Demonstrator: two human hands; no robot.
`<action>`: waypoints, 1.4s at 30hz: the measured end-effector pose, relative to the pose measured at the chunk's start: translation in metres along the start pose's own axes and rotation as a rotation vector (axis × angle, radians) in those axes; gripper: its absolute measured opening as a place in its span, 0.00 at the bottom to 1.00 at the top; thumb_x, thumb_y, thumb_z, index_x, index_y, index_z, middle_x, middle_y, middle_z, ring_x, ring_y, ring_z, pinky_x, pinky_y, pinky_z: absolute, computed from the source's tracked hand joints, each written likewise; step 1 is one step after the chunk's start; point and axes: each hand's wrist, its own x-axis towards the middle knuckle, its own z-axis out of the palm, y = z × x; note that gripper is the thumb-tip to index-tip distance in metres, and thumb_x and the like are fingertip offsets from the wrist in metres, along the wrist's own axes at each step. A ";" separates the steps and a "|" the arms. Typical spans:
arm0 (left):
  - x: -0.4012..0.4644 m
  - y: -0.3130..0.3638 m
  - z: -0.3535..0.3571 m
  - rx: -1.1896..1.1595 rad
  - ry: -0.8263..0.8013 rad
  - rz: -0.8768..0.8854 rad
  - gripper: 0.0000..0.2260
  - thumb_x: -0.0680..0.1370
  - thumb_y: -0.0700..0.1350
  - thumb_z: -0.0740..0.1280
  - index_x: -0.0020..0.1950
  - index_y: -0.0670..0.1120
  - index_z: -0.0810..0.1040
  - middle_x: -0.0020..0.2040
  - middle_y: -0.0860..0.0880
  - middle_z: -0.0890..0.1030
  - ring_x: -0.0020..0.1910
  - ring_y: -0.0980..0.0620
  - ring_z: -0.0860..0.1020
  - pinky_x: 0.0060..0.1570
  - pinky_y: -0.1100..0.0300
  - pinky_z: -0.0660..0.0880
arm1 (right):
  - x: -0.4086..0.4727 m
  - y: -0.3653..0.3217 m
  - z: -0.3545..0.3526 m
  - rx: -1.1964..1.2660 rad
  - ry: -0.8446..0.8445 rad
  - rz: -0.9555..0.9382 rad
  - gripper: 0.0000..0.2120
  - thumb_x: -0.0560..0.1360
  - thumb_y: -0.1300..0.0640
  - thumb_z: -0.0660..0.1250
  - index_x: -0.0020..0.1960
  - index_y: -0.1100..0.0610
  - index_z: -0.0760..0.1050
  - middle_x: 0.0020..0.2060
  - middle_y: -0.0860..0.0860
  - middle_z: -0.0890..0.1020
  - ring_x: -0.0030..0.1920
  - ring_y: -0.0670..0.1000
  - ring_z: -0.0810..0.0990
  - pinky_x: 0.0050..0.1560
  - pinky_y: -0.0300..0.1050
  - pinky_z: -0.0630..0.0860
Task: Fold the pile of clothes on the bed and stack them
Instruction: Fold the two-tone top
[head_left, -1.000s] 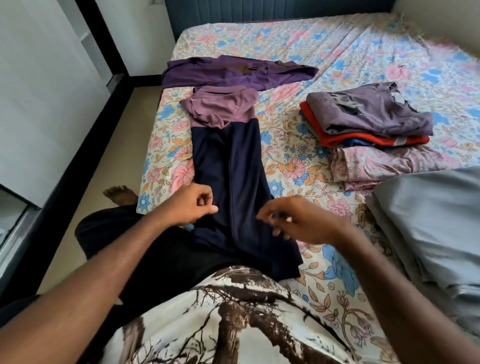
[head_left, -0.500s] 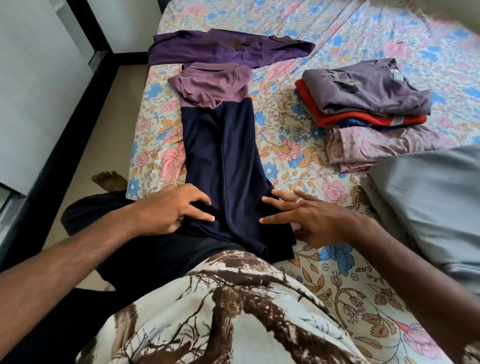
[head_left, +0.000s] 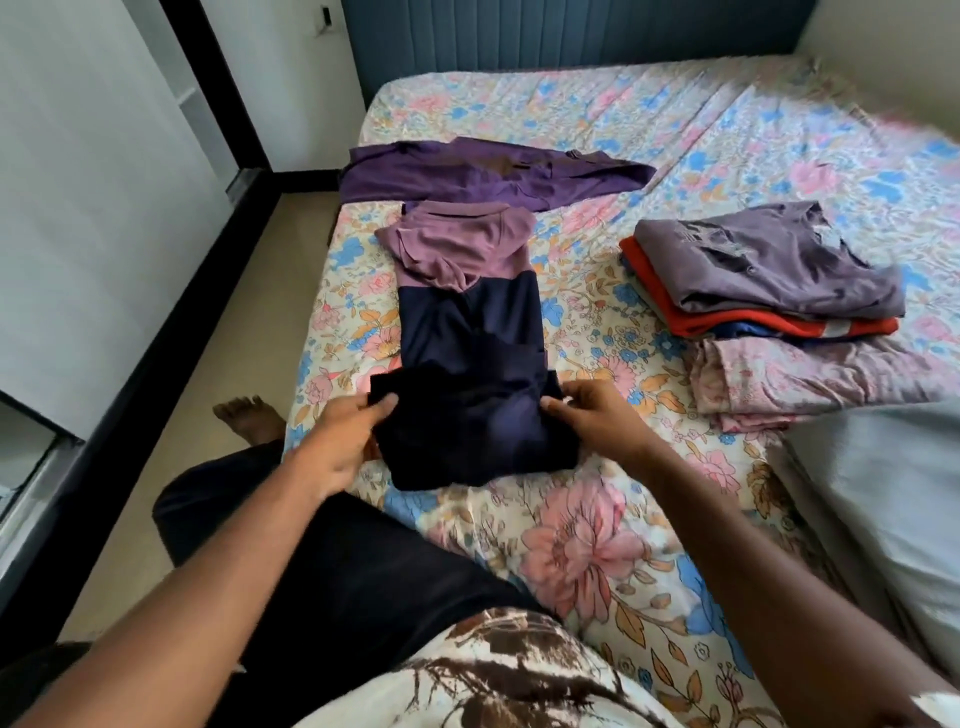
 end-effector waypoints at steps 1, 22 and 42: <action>0.006 -0.007 0.002 -0.066 0.062 -0.050 0.10 0.79 0.44 0.71 0.59 0.41 0.82 0.55 0.45 0.85 0.50 0.49 0.83 0.46 0.56 0.79 | 0.007 0.005 0.003 -0.060 0.060 0.065 0.11 0.81 0.52 0.70 0.46 0.60 0.82 0.34 0.49 0.85 0.36 0.52 0.83 0.38 0.48 0.82; 0.041 -0.022 0.025 0.522 0.431 0.478 0.10 0.84 0.46 0.62 0.56 0.42 0.79 0.41 0.49 0.81 0.37 0.53 0.77 0.40 0.57 0.73 | 0.042 0.026 0.015 -0.429 0.568 0.089 0.11 0.82 0.48 0.65 0.51 0.56 0.77 0.42 0.52 0.83 0.40 0.55 0.80 0.40 0.48 0.73; -0.007 -0.034 -0.016 0.986 -0.053 0.583 0.21 0.64 0.46 0.83 0.53 0.59 0.81 0.52 0.66 0.72 0.56 0.63 0.70 0.59 0.62 0.67 | -0.020 0.052 -0.008 -0.726 0.157 -0.334 0.18 0.76 0.44 0.72 0.65 0.40 0.77 0.76 0.35 0.64 0.78 0.39 0.59 0.73 0.51 0.55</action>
